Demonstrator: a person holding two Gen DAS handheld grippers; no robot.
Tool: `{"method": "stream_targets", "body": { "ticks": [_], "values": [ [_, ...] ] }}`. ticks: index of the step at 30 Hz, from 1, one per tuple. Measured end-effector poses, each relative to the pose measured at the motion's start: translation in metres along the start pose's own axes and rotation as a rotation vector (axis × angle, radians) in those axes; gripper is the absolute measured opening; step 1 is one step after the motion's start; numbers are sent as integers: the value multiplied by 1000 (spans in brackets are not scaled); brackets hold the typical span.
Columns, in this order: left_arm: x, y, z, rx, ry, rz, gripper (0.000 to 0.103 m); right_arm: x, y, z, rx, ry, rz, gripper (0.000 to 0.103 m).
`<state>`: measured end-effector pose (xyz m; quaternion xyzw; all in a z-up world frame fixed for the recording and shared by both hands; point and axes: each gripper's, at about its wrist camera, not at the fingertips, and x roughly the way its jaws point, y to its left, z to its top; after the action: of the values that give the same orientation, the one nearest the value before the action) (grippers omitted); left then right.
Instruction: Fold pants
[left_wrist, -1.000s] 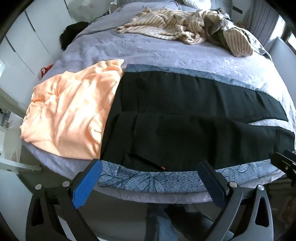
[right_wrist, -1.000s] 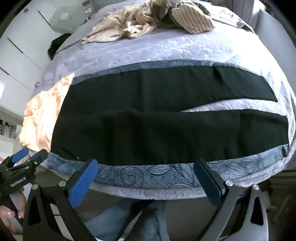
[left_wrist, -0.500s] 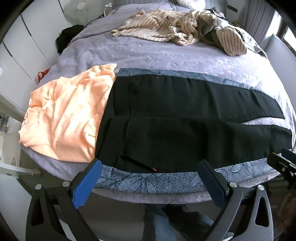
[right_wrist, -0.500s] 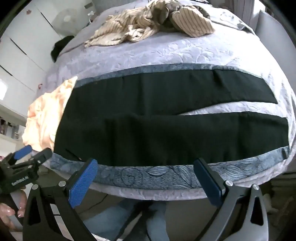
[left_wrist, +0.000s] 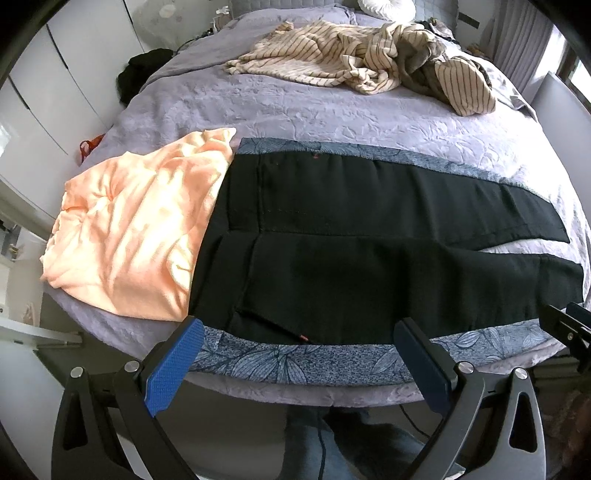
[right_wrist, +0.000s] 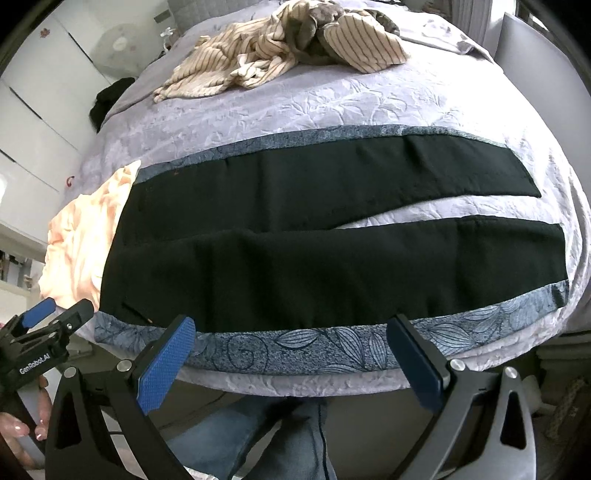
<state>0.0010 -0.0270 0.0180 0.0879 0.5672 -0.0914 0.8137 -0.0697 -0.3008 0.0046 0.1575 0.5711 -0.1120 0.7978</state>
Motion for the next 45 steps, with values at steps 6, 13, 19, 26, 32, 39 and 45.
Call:
{"method": "stream_targets", "body": {
  "ticks": [6,13,19,26,32,39,45],
  "values": [
    [-2,-1,0,-4,0,10,103,0,-1,-2,6,0,3,103],
    [-4,-4,2,3,-7,14,103,-1,-3,-1,4,-3,3,103],
    [-4,-6,3,4,-9,13,103,-1,-4,-1,6,-4,0,103],
    [-6,-9,4,8,-13,16,103,-2,-6,0,5,-4,-2,103],
    [-6,-9,4,7,-14,16,103,-2,-7,0,7,-3,-2,103],
    [-6,-8,4,8,-14,15,103,-3,-10,3,9,-2,-4,103],
    [-6,-7,5,5,-9,18,103,-2,-11,5,5,-1,-10,103]
  ]
}}
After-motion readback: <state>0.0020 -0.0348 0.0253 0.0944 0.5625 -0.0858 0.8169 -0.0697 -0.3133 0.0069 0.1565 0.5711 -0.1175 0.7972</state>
